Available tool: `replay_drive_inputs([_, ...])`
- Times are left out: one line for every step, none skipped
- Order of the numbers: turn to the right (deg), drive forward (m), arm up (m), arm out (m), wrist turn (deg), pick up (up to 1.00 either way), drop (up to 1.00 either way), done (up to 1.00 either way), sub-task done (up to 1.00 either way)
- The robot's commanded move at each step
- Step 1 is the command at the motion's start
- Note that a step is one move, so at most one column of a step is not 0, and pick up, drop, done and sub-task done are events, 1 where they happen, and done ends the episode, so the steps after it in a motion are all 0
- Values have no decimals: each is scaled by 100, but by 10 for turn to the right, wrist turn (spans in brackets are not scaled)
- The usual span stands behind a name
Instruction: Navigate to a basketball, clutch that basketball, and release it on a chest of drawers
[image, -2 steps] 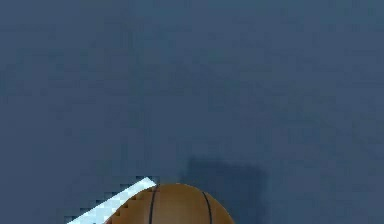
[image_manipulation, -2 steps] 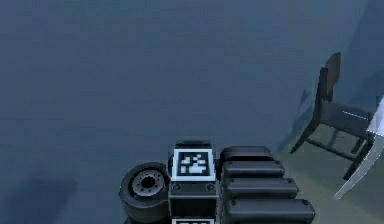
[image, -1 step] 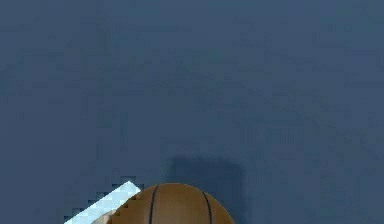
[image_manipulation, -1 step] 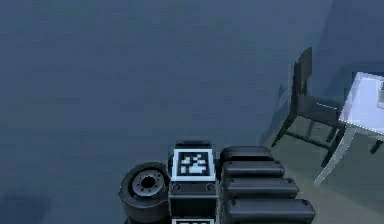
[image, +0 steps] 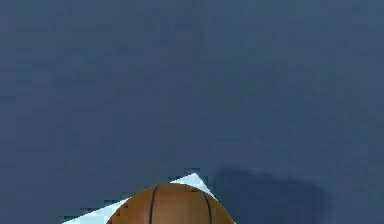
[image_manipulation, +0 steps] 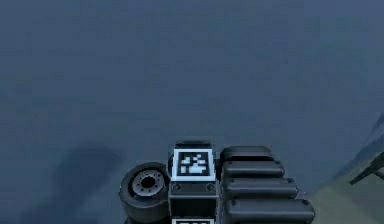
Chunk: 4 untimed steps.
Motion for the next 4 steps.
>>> replay_drive_inputs([300, 0, 0, 0, 0, 0, 0, 0, 0])
replay_drive_inputs([-330, 0, 0, 0, 0, 0, 0, 0, 0])
replay_drive_inputs([300, 0, 0, 0, 0, 0, 0, 0, 0])
replay_drive_inputs([270, 0, 0, 0, 0, 0, 0, 0, 0])
